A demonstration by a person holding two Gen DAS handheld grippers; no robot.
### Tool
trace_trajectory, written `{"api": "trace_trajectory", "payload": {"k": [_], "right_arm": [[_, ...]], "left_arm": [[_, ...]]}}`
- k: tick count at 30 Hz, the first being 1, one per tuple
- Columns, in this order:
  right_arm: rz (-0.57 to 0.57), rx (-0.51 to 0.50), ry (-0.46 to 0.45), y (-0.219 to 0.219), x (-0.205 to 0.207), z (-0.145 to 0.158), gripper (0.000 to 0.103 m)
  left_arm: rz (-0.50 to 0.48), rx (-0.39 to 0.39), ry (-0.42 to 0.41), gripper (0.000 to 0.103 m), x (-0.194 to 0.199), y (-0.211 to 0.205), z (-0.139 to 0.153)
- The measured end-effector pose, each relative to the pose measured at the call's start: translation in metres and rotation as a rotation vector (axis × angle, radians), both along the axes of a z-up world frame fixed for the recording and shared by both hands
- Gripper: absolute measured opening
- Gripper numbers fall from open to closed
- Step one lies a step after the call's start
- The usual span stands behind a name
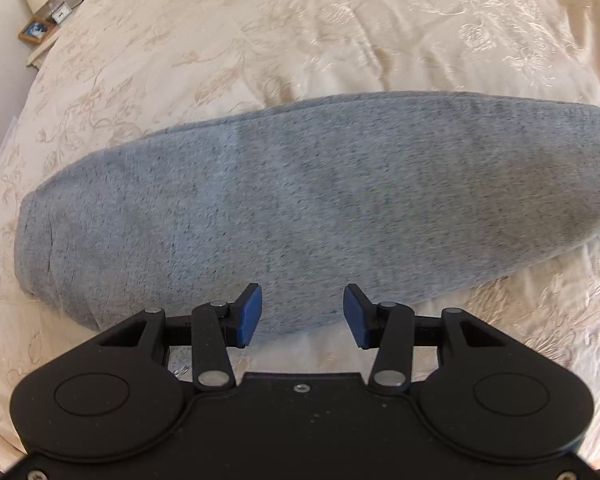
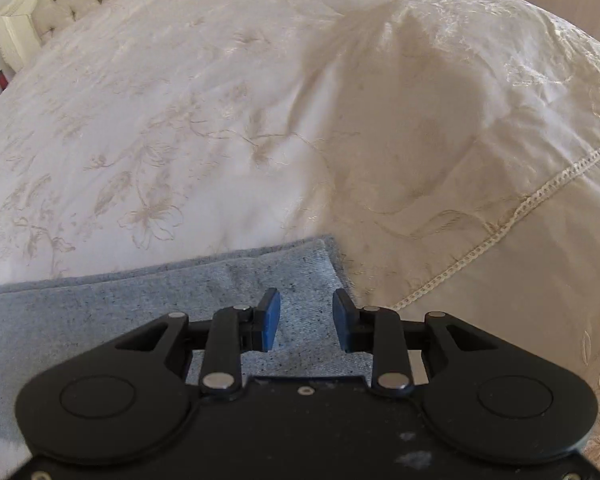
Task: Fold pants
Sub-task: 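Move the right tool to the leg hem corner and close on it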
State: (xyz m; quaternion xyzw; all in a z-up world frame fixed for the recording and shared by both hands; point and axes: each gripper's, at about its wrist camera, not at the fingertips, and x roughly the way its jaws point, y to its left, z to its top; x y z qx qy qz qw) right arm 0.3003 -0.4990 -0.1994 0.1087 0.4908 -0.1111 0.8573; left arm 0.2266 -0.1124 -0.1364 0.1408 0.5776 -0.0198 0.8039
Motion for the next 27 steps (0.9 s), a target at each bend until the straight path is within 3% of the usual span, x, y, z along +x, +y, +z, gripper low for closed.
{"api": "trace_trajectory", "payload": {"k": [3,9,13,20,27], "right_arm": [[0.032,0.017,0.031,-0.002,0.018,-0.012,0.031],[-0.018,-0.022,0.121,-0.025,0.085,-0.061,0.031],[-0.061,0.036,0.089,-0.041,0.095,-0.053,0.03],[-0.158,0.181,-0.028,-0.066,0.016,-0.003,0.036],[-0.261,0.278,0.012,-0.056,-0.061,-0.009,0.038]], "left_arm": [[0.01,0.001,-0.004,0.054,0.002,-0.01,0.003],[0.04,0.012,0.01,0.054,0.003,-0.019,-0.002],[0.031,0.016,0.023,0.054,0.0,-0.023,-0.005],[-0.008,0.021,0.033,0.054,-0.002,-0.033,-0.009],[-0.036,0.022,0.035,0.054,-0.006,-0.043,-0.009]]}}
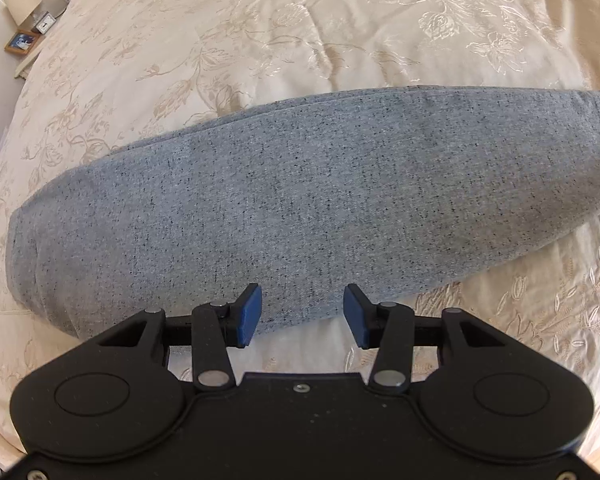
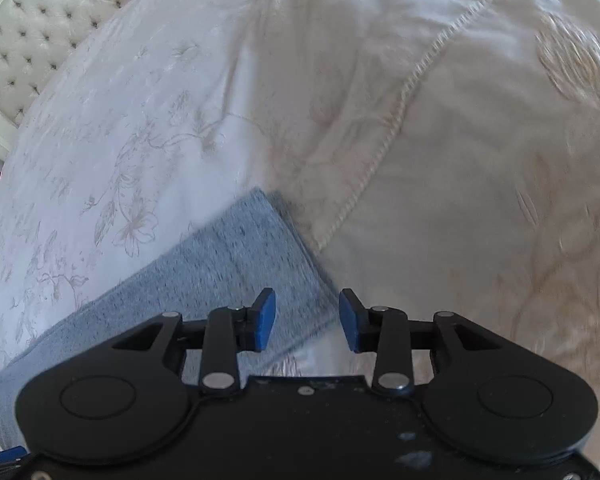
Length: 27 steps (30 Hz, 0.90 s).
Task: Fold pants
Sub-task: 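Move the right tool to the leg hem corner and close on it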
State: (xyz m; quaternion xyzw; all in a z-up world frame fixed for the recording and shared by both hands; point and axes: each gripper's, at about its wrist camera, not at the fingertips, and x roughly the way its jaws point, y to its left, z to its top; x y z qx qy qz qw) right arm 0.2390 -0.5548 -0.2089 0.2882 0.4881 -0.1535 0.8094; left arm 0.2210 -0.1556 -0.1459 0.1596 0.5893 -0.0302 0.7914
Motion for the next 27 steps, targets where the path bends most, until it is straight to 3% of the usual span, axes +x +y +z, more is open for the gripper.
{"api": "trace_trajectory", "payload": {"k": [6,14,27], "right_arm": [[-0.082,0.127,0.021,0.01,-0.02,-0.029,0.04],[-0.162,0.179,0.02,-0.004,0.009,-0.053,0.04],[-0.242,0.289,-0.009,-0.026,-0.005,-0.055,0.041]], "left_arm": [[-0.023,0.012,0.005,0.054,-0.004,-0.006,0.0],[-0.027,0.02,0.007,0.054,-0.005,-0.01,0.0],[-0.034,-0.011,0.015,0.054,0.006,-0.022,-0.001]]}}
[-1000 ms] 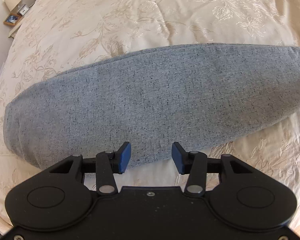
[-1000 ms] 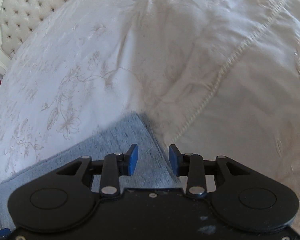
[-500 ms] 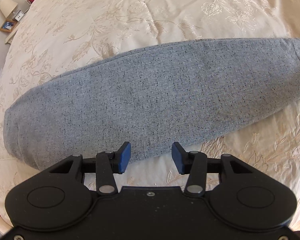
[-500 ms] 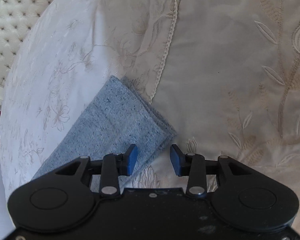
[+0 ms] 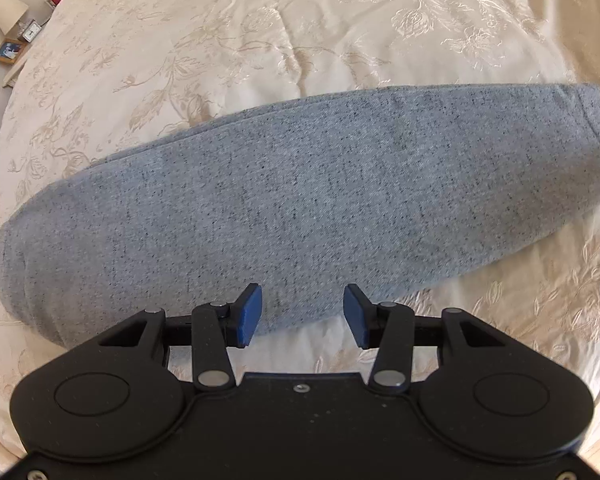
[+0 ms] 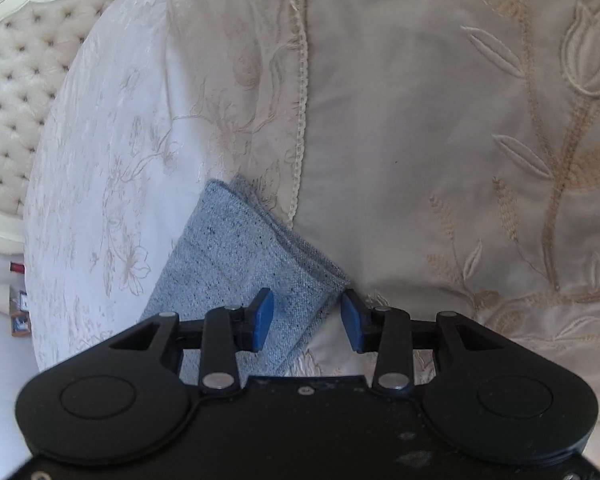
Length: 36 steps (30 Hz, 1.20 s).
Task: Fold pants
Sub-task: 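Move the right tool to the leg hem corner and close on it, then lift the hem with the right tool and fold it toward the waistband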
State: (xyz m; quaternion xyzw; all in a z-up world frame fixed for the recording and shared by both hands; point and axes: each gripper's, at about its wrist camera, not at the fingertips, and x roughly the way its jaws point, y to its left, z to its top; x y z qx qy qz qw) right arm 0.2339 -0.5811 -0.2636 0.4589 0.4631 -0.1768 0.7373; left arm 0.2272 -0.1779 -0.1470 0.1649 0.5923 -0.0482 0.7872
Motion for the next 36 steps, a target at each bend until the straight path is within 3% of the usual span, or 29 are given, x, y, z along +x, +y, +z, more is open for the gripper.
{"api": "trace_trajectory", "payload": {"k": [7,8,10,16,22,27,32,36], "right_arm": [[-0.05,0.043,-0.045,-0.002,0.013,-0.011,0.042],[-0.045,0.033,-0.047,-0.001,0.013,-0.01,0.037],[-0.009,-0.01,-0.039,0.001,0.012,-0.007,0.017],[0.076,-0.067,-0.064,0.008,0.018,0.0,0.014],[0.21,-0.175,-0.108,0.023,0.024,0.038,0.013],[0.287,-0.22,-0.156,0.035,0.026,0.065,0.013],[0.304,-0.219,-0.17,0.04,0.028,0.08,0.013],[0.319,-0.221,-0.184,0.042,0.025,0.09,0.013]], "left_arm": [[-0.028,-0.028,0.001,0.054,0.033,-0.029,-0.01],[-0.029,-0.028,-0.002,0.054,0.041,-0.035,-0.013],[-0.014,-0.032,-0.003,0.054,0.059,-0.044,-0.019],[0.046,-0.036,0.023,0.054,0.109,-0.058,-0.048],[0.118,-0.007,0.046,0.054,0.139,-0.061,-0.083],[0.08,0.025,0.043,0.05,0.141,-0.069,-0.083],[0.11,-0.114,-0.002,0.05,0.114,-0.049,-0.041],[0.08,-0.18,0.036,0.05,0.072,-0.046,-0.031]]}}
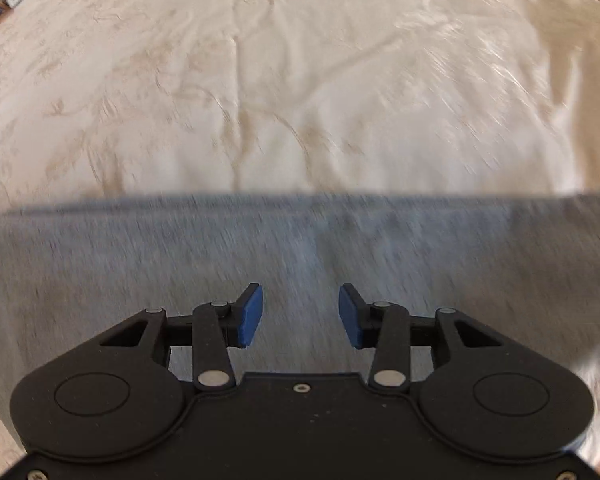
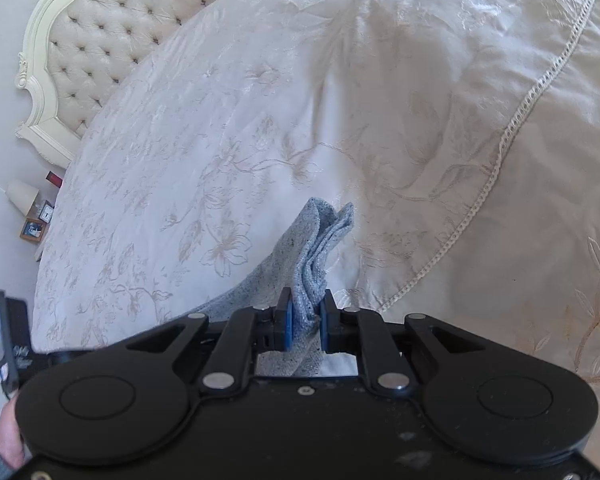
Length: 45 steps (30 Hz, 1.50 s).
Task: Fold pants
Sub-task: 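Lift the hem with the right tool and fold it toward the waistband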
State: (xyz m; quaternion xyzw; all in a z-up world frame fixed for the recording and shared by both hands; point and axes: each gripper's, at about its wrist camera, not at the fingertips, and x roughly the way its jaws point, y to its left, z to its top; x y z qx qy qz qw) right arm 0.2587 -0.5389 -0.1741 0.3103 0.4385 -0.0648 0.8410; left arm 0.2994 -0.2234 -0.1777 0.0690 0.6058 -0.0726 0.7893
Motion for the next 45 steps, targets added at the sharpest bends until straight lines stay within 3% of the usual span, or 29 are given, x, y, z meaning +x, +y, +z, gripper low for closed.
{"api": "trace_trajectory", "payload": {"k": [7,10,11,14,17,19,21,22,25,29,34,40,45], "right_arm": [[0.011,-0.014,0.002,0.004,-0.004,0.01,0.013],[0.027,-0.017,-0.005,0.009,-0.001,0.014,0.013],[0.032,-0.026,-0.006,0.012,-0.001,0.016,0.013],[0.051,-0.06,-0.02,0.017,0.0,0.022,0.013],[0.047,-0.076,-0.029,0.022,0.0,0.03,0.013],[0.042,-0.091,-0.031,0.026,-0.001,0.036,0.013],[0.038,-0.104,-0.033,0.032,-0.003,0.043,0.013],[0.036,-0.112,-0.034,0.035,-0.003,0.047,0.013],[0.036,-0.134,-0.041,0.049,-0.003,0.057,0.013],[0.049,-0.185,-0.064,0.078,0.0,0.078,0.013],[0.125,-0.241,-0.09,0.137,0.011,0.103,0.013],[0.315,-0.285,-0.153,0.258,0.028,0.118,0.013],[0.498,-0.255,-0.128,0.377,0.039,0.073,0.013]], "left_arm": [[-0.059,0.094,0.044,0.052,-0.036,-0.016,-0.048],[-0.098,0.137,0.027,0.049,-0.037,-0.028,-0.046],[-0.106,0.122,0.032,0.045,-0.036,-0.03,-0.039],[-0.109,0.005,-0.016,0.046,-0.03,-0.024,-0.011],[-0.09,-0.006,-0.07,0.046,-0.007,-0.022,0.0],[-0.063,0.012,-0.075,0.046,0.016,-0.024,-0.008],[-0.063,0.031,-0.014,0.047,0.035,-0.026,-0.027],[-0.089,0.049,0.04,0.047,0.045,-0.029,-0.04],[-0.152,0.036,0.041,0.049,0.054,-0.027,-0.039],[-0.082,-0.071,0.011,0.048,0.055,0.013,-0.007],[0.034,-0.153,0.001,0.048,0.054,0.098,0.02],[0.086,-0.096,-0.015,0.048,0.04,0.19,0.027],[0.16,-0.049,0.003,0.047,0.031,0.258,0.018]]}}
